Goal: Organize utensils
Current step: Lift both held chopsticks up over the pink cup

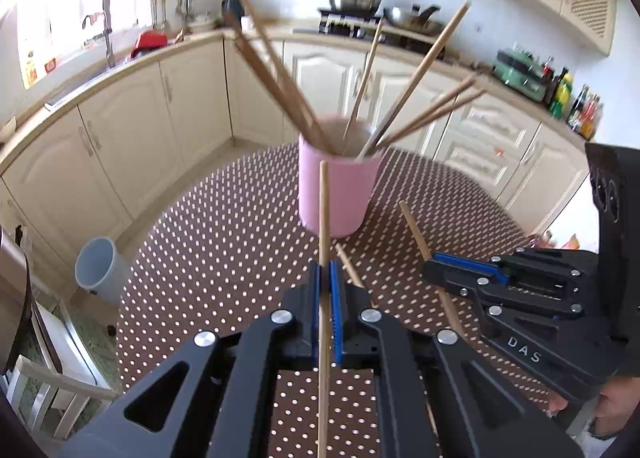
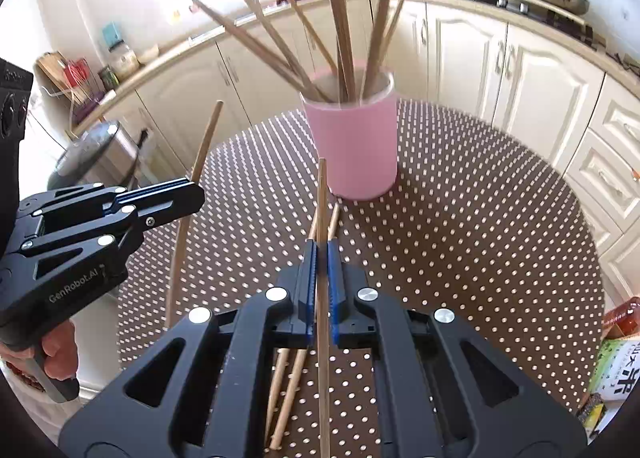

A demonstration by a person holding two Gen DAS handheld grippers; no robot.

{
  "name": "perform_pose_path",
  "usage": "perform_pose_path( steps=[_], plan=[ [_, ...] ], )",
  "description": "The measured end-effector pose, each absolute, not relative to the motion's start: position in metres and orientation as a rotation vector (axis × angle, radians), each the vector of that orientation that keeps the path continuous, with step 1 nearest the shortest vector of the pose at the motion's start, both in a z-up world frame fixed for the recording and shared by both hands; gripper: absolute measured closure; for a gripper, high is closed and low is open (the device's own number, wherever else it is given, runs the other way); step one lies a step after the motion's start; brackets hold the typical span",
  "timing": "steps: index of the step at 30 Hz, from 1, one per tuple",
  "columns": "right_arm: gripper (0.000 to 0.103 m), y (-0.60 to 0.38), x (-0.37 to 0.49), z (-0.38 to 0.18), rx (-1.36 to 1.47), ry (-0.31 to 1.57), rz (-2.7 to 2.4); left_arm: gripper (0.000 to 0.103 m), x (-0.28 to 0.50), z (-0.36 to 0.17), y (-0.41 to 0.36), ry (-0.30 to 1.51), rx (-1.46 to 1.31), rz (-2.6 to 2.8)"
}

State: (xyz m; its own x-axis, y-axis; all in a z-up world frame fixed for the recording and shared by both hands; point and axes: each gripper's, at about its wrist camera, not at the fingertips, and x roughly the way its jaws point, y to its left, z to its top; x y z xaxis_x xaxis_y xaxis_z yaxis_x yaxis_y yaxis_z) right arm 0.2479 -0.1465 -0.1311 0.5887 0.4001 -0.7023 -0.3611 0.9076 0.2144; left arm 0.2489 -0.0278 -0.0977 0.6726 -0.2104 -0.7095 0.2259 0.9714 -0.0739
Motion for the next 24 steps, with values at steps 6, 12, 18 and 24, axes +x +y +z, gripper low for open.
perform_pose_path(
  steps=[6,12,18,24],
  plan=[
    [0.097,-0.154,0.217,-0.093,0.078,0.689,0.450,0.097,0.220,-0.062,-0.023,0.701,-0.002,-0.263],
    [0.097,-0.153,0.187,-0.064,0.084,0.561,0.449,0.097,0.196,-0.039,-0.024,0.614,-0.024,-0.298],
    [0.097,-0.151,0.170,-0.055,0.058,0.492,0.430,0.097,0.180,-0.031,-0.024,0.549,-0.043,-0.294],
    [0.097,-0.159,0.162,-0.046,0.073,0.420,0.415,0.097,0.166,-0.020,-0.027,0.474,-0.030,-0.269]
  ],
)
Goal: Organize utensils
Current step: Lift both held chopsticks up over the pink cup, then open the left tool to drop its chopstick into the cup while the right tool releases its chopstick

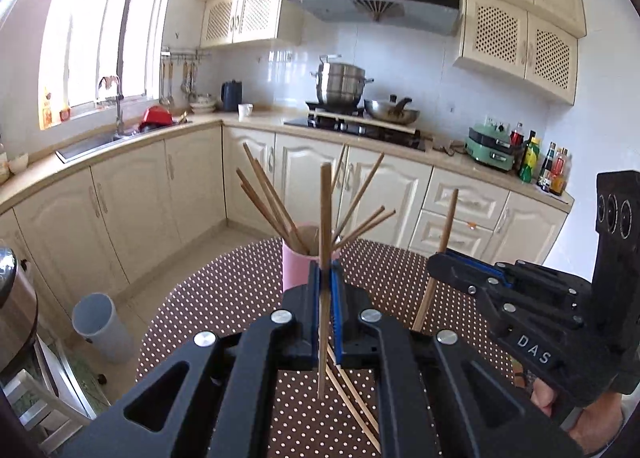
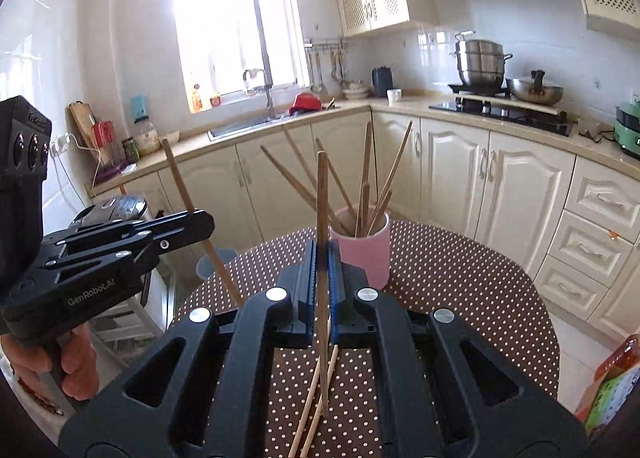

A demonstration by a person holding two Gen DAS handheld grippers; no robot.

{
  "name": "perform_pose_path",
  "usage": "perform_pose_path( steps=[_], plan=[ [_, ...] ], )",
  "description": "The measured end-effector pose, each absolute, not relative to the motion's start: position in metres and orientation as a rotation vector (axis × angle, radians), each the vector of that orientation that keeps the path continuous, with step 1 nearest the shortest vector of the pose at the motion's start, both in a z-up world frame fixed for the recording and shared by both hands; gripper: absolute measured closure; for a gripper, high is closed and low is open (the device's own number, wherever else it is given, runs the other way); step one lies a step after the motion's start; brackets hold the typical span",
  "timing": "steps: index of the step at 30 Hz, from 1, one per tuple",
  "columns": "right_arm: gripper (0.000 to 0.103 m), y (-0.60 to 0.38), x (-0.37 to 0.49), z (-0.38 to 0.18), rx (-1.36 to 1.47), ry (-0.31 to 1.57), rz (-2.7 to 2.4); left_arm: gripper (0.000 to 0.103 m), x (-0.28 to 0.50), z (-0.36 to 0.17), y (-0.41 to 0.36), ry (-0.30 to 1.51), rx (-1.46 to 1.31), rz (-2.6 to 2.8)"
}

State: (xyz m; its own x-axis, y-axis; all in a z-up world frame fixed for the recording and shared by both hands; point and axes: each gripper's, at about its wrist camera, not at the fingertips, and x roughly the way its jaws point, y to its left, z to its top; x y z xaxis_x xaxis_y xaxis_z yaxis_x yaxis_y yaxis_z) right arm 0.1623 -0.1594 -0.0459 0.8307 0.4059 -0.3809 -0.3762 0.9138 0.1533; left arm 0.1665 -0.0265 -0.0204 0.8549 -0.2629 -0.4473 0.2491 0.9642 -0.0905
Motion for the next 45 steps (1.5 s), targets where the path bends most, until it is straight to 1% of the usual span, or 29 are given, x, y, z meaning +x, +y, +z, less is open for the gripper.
perform_pose_path(
  steps=[6,15,31,38,45],
  plan=[
    [0.097,-0.163,0.160,-0.038,0.087,0.372,0.421,0.097,0.159,-0.008,-0.031,0.421,-0.018,-0.256],
    [0.097,-0.162,0.167,-0.012,0.090,0.285,0.420,0.097,0.165,0.019,-0.030,0.358,-0.027,-0.268],
    [0.097,-0.151,0.218,0.035,0.116,0.105,0.402,0.097,0.221,0.075,-0.029,0.207,-0.086,-0.256],
    [0.097,-0.151,0.246,0.036,0.141,0.083,0.378,0.097,0.252,0.067,-0.035,0.199,-0.104,-0.263],
    [0.097,-0.154,0.261,0.025,0.139,0.070,0.347,0.097,0.279,0.039,-0.040,0.252,-0.102,-0.256]
  ],
)
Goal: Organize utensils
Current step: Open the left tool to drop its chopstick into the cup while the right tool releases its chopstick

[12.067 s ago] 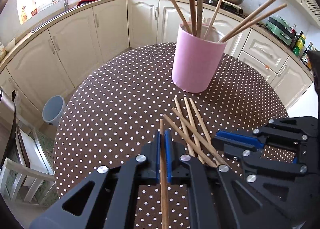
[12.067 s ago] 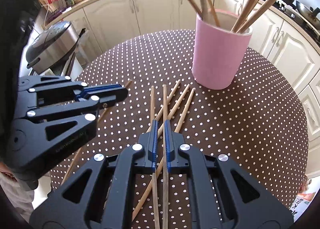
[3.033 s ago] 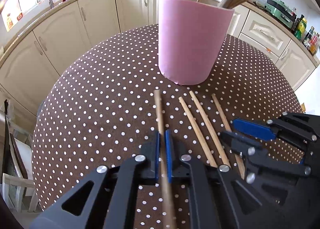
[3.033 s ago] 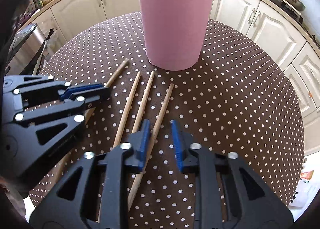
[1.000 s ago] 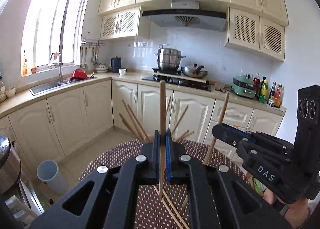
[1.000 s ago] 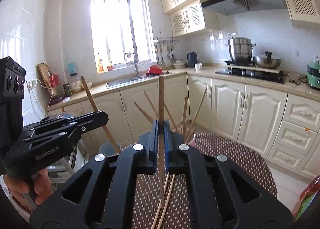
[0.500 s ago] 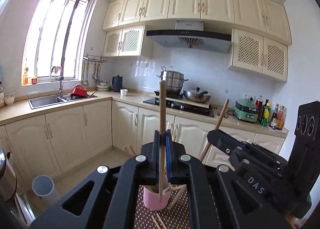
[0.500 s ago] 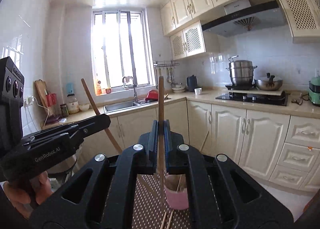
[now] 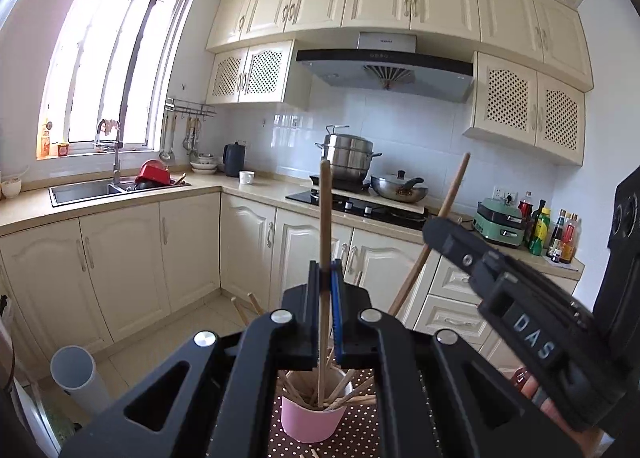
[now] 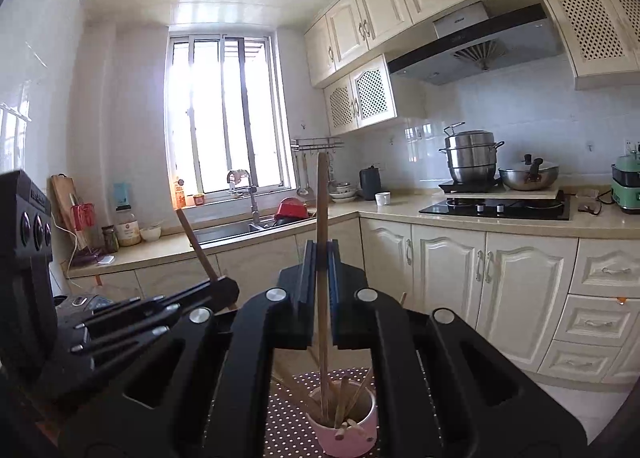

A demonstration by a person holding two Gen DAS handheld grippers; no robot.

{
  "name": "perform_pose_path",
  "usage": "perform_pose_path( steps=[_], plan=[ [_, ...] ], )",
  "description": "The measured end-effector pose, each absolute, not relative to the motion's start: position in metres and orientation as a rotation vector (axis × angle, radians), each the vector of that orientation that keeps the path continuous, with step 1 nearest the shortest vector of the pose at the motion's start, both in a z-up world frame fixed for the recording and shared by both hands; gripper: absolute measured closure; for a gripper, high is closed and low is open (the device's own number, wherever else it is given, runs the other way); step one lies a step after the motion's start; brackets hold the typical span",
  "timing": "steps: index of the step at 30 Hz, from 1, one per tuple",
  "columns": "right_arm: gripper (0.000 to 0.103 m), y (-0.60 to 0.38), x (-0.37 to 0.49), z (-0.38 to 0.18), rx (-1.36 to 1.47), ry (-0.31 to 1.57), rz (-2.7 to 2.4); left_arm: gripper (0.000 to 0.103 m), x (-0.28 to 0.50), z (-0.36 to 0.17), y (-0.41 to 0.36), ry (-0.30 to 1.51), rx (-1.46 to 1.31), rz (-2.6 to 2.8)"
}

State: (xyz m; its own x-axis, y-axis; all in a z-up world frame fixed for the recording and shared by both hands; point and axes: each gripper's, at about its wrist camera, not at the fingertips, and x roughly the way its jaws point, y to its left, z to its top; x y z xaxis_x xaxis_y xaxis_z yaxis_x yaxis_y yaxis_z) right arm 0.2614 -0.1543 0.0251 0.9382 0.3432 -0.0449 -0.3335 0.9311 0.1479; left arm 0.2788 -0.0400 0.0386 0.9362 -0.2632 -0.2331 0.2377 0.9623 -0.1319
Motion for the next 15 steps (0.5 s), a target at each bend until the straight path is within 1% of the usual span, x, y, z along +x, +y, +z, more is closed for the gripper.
perform_pose_path(
  steps=[15],
  plan=[
    [0.097,-0.159,0.277,-0.005,0.120,0.151,0.329,0.097,0.312,-0.020,-0.050,0.383,-0.043,-0.244]
  ],
)
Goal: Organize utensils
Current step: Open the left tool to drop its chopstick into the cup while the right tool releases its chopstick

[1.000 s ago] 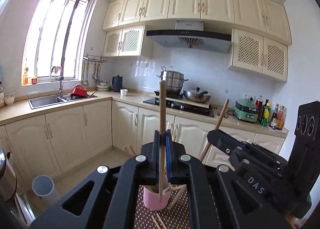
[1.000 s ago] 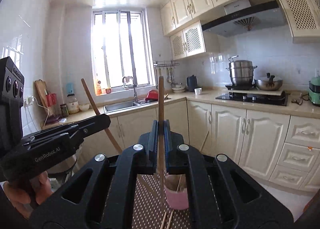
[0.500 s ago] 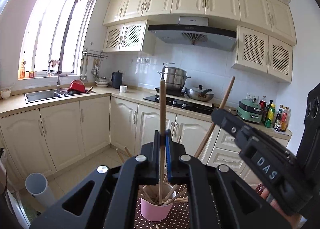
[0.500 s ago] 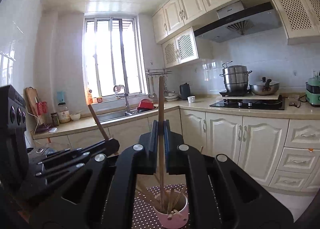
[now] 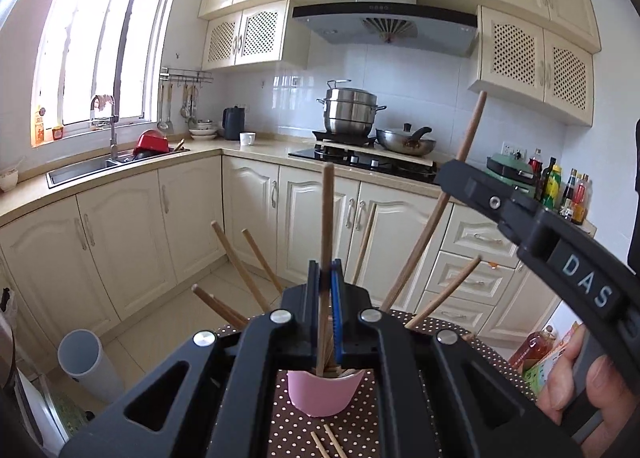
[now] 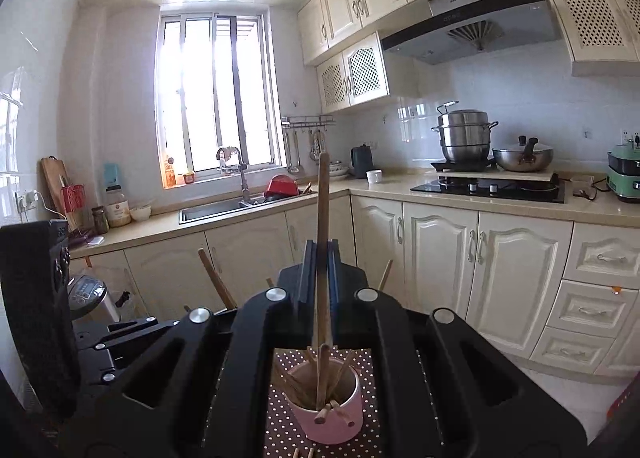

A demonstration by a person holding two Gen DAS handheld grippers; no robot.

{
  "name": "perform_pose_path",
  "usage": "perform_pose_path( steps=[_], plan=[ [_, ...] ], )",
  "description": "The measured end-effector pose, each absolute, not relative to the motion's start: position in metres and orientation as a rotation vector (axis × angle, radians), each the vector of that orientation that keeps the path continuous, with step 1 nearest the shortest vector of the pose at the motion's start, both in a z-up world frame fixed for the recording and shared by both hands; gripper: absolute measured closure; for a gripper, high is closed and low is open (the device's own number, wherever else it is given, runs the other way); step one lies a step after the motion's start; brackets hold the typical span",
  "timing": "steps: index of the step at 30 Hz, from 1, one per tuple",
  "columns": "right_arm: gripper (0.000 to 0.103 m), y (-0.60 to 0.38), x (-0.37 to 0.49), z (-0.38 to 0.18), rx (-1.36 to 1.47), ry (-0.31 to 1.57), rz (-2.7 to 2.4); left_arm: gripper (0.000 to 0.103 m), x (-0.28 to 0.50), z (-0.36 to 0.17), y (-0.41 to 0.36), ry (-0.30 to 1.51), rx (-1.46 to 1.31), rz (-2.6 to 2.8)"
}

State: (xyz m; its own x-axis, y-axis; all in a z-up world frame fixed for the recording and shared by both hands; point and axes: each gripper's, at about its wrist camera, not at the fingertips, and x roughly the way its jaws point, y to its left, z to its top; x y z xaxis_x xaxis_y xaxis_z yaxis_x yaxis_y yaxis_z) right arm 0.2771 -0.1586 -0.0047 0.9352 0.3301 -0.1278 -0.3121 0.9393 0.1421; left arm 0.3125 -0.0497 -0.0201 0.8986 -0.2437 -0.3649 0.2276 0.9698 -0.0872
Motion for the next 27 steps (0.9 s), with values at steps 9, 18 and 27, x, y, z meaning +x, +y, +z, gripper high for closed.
perform_pose_path(
  steps=[9,18,27],
  plan=[
    [0.097,-0.154,0.283,-0.019,0.105,0.205,0.331,0.096,0.329,-0.044,-0.051,0.502,-0.017,-0.243],
    [0.097,-0.150,0.278,-0.018,0.083,0.205,0.332,0.065,0.315,-0.035,-0.039,0.457,-0.050,-0.226],
    [0.097,-0.135,0.268,-0.017,-0.009,0.215,0.331,0.045,0.292,-0.020,-0.029,0.377,-0.022,-0.125]
  ],
)
